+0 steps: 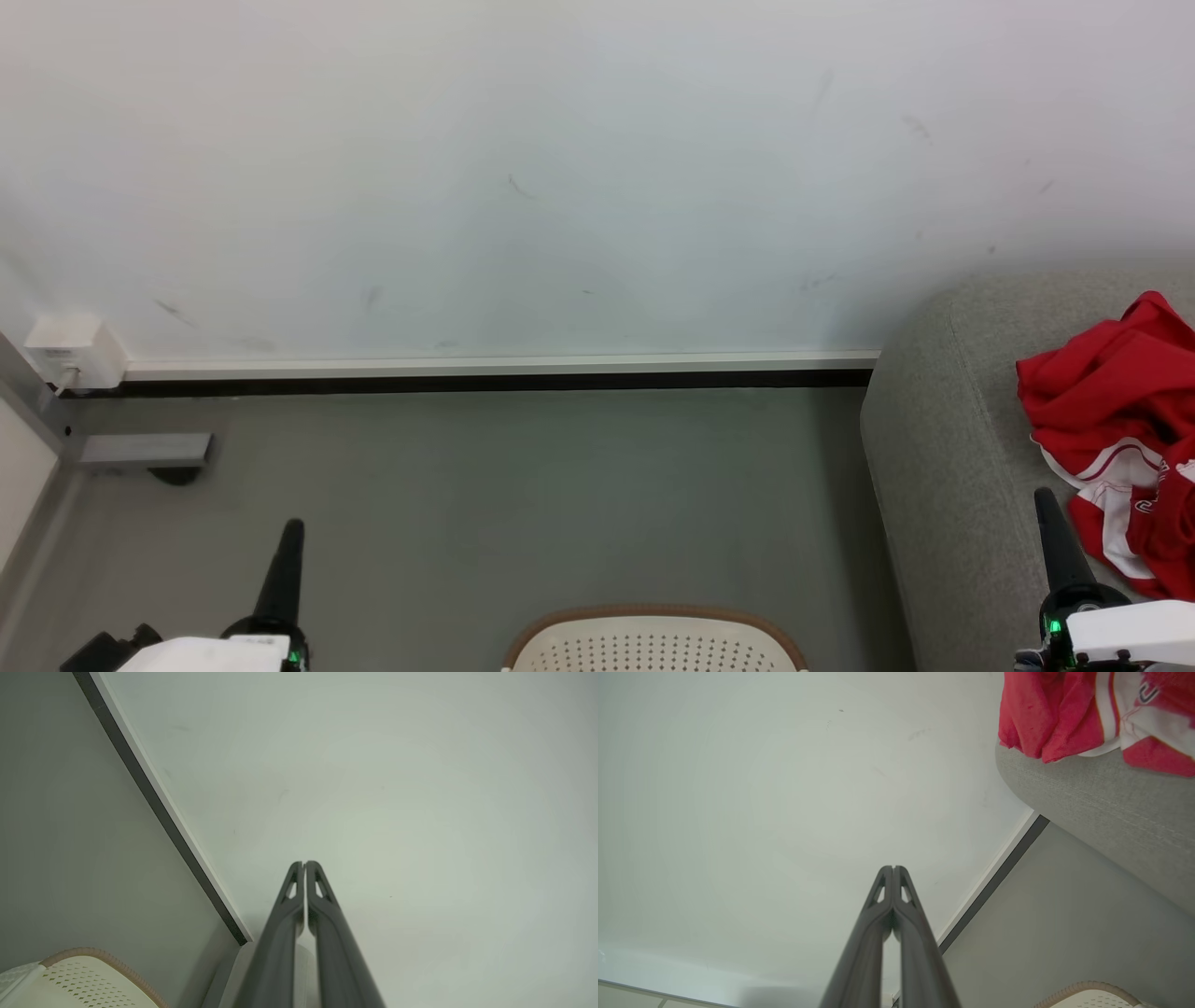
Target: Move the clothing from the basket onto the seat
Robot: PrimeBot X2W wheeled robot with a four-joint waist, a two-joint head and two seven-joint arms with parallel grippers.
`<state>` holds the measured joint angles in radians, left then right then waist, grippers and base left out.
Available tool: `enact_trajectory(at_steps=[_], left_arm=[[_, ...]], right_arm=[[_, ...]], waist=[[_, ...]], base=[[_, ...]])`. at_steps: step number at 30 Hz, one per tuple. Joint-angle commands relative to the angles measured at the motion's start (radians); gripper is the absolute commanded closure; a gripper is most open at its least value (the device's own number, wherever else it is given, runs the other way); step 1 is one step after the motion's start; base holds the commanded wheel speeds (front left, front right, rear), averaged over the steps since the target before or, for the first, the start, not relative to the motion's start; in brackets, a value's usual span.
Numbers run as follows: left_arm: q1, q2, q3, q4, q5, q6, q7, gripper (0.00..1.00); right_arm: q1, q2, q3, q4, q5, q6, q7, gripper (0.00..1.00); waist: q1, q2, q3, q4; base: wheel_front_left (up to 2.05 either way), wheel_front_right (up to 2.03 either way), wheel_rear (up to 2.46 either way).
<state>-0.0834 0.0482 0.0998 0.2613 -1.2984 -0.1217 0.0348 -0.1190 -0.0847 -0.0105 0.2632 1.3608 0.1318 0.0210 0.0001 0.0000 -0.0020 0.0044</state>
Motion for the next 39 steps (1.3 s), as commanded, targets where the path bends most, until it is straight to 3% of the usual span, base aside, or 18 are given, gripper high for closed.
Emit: enact_trajectory(at_steps=[1, 39], left_arm=[[-0.016, 0.005, 0.007, -0.008, -0.031, -0.004, 0.008, 1.0], [-0.029, 0.004, 0.016, -0.018, -0.315, -0.012, 0.081, 1.0]], right_arm=[[0.007, 0.002, -0.011, -0.008, 0.02, -0.001, 0.007, 1.0], [0.019, 0.026, -0.094, -0.022, 0.262, -0.002, 0.085, 1.0]], waist=[[-0.0001, 0.0, 0.0, 0.0], [-0.0001, 0.0, 0.005, -0.004]], base=[[0.0, 0.0, 0.0], [0.0, 0.0, 0.0]])
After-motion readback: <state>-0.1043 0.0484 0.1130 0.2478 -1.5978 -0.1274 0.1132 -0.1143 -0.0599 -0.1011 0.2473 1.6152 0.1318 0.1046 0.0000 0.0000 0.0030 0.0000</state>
